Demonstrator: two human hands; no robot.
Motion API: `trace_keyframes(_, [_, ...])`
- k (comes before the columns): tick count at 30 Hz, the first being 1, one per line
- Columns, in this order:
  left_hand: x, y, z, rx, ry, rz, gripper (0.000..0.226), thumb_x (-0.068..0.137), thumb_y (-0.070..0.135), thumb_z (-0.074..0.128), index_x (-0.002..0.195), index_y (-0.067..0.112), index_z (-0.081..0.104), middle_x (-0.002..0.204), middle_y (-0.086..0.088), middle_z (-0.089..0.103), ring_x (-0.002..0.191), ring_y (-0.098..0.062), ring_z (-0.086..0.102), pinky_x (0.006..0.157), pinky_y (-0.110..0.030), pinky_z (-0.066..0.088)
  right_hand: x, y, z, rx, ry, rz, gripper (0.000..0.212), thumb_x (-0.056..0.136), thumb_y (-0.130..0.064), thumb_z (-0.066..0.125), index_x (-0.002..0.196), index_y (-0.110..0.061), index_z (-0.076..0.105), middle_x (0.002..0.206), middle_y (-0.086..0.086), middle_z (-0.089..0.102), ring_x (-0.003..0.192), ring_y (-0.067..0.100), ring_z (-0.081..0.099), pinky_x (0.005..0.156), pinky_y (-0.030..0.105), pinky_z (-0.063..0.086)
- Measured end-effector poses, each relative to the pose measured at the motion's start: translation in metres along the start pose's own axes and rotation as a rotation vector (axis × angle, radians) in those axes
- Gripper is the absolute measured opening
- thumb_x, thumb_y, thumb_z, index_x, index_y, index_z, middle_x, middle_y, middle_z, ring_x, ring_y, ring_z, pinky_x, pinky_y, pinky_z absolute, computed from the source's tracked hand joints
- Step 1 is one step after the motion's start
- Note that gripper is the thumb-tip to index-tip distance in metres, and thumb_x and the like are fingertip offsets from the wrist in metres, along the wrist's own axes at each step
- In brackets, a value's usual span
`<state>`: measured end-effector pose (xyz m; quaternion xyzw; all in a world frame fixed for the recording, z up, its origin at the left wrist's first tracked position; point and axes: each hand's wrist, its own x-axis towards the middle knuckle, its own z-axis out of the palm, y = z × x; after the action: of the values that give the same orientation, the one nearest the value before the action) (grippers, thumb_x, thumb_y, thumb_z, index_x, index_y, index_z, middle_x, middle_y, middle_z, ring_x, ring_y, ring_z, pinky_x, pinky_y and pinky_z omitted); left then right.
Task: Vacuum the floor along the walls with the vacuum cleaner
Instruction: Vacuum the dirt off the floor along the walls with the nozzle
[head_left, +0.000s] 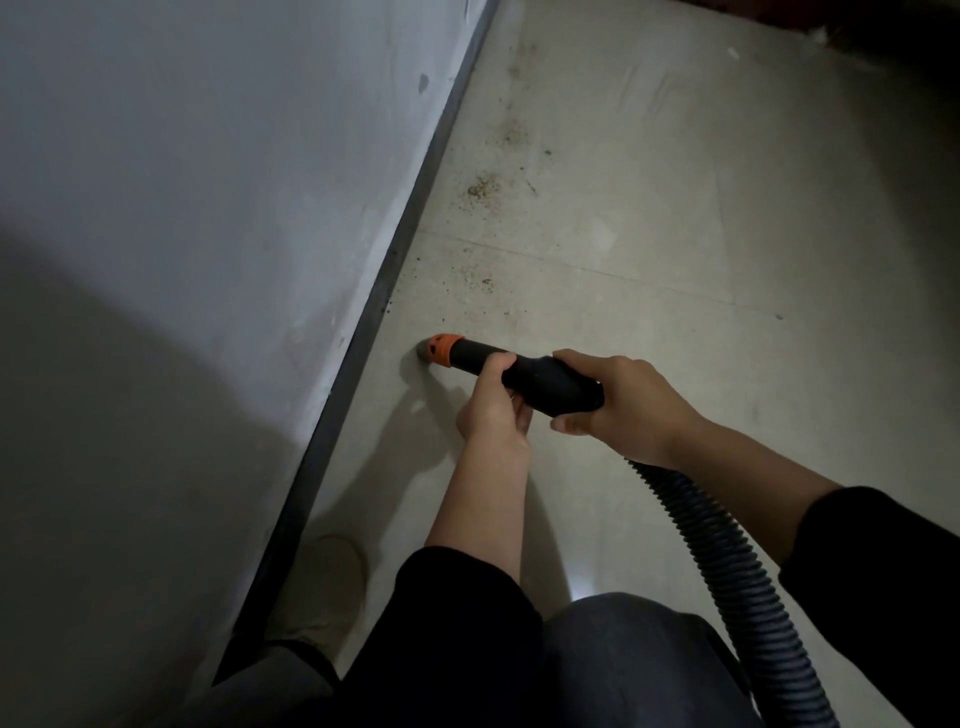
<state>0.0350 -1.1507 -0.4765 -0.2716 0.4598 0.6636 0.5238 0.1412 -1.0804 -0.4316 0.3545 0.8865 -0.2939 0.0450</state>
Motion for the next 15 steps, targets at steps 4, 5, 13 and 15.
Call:
trace_keyframes(4, [0.0, -0.009, 0.007, 0.009, -0.007, -0.018, 0.041, 0.082, 0.018, 0.071, 0.12, 0.003, 0.063, 0.105, -0.01, 0.072, 0.086, -0.017, 0.069, 0.063, -0.021, 0.053, -0.007, 0.008, -0.005, -0.007, 0.001, 0.022, 0.05, 0.079, -0.029, 0.078, 0.124, -0.029, 0.056, 0.097, -0.002, 0.068, 0.086, 0.02, 0.061, 0.078, 0.036, 0.052])
trace_keyframes(5, [0.0, -0.011, 0.009, 0.01, -0.009, -0.021, 0.041, 0.082, 0.018, 0.071, 0.119, 0.003, 0.063, 0.105, -0.01, 0.072, 0.087, -0.017, 0.069, 0.064, -0.021, 0.054, -0.008, 0.009, -0.007, -0.007, 0.001, 0.027, 0.049, 0.079, -0.029, 0.078, 0.123, -0.03, 0.056, 0.097, -0.002, 0.068, 0.086, 0.02, 0.061, 0.078, 0.037, 0.052])
trace_keyframes(13, [-0.004, -0.027, 0.022, 0.034, -0.018, -0.048, 0.04, 0.082, 0.018, 0.072, 0.118, 0.004, 0.063, 0.104, -0.01, 0.073, 0.088, -0.017, 0.07, 0.066, -0.021, 0.055, -0.02, 0.023, -0.017, -0.016, 0.016, 0.071, 0.044, 0.078, -0.028, 0.079, 0.116, -0.027, 0.058, 0.092, -0.001, 0.069, 0.083, 0.021, 0.061, 0.078, 0.04, 0.052])
trace_keyframes(15, [-0.005, -0.031, 0.024, 0.042, -0.022, -0.057, 0.039, 0.081, 0.018, 0.073, 0.117, 0.004, 0.063, 0.103, -0.01, 0.073, 0.089, -0.017, 0.07, 0.07, -0.022, 0.056, -0.023, 0.027, -0.019, -0.01, 0.023, 0.082, 0.045, 0.078, -0.027, 0.079, 0.117, -0.027, 0.058, 0.092, -0.001, 0.068, 0.083, 0.021, 0.061, 0.078, 0.039, 0.052])
